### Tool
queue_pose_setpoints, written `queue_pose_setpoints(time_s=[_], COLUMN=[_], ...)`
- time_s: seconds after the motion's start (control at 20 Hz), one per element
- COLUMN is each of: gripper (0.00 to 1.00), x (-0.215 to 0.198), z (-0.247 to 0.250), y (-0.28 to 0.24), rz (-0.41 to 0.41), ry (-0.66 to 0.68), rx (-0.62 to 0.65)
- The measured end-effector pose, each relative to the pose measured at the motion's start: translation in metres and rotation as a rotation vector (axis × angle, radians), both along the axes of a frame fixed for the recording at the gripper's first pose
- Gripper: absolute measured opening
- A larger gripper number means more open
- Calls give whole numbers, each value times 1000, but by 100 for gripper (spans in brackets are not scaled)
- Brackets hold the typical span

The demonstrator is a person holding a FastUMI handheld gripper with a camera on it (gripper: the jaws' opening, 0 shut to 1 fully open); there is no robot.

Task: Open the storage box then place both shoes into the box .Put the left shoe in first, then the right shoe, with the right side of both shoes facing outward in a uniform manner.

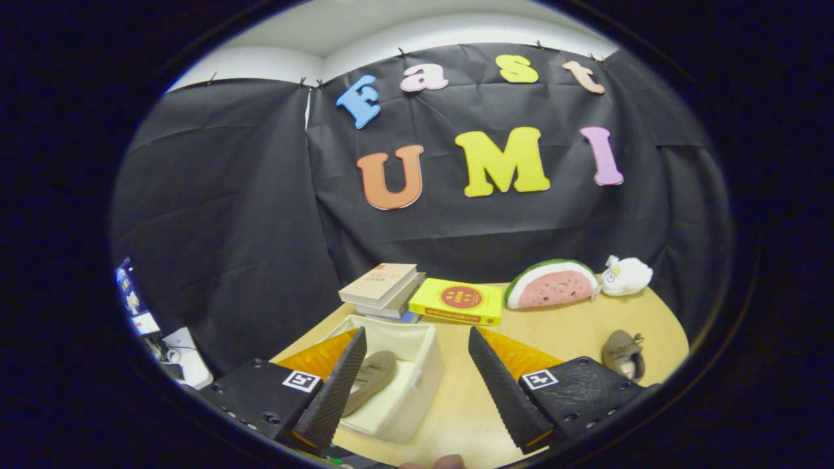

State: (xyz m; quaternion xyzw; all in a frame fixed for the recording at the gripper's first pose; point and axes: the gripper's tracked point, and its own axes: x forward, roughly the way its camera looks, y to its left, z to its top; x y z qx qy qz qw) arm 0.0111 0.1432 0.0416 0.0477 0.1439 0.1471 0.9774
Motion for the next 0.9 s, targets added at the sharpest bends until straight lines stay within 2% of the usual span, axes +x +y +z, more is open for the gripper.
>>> queue_pose_setpoints(time_s=[0.25, 0.45, 0.7, 0.9], gripper=[96, 96, 96, 96], x=[14, 18, 29, 46], z=[1, -25, -102, -165], y=[-137, -243, -324, -359], rz=[-112, -203, -255, -275], ry=[-15, 20, 201, 384], rx=[-88, -197, -208, -142])
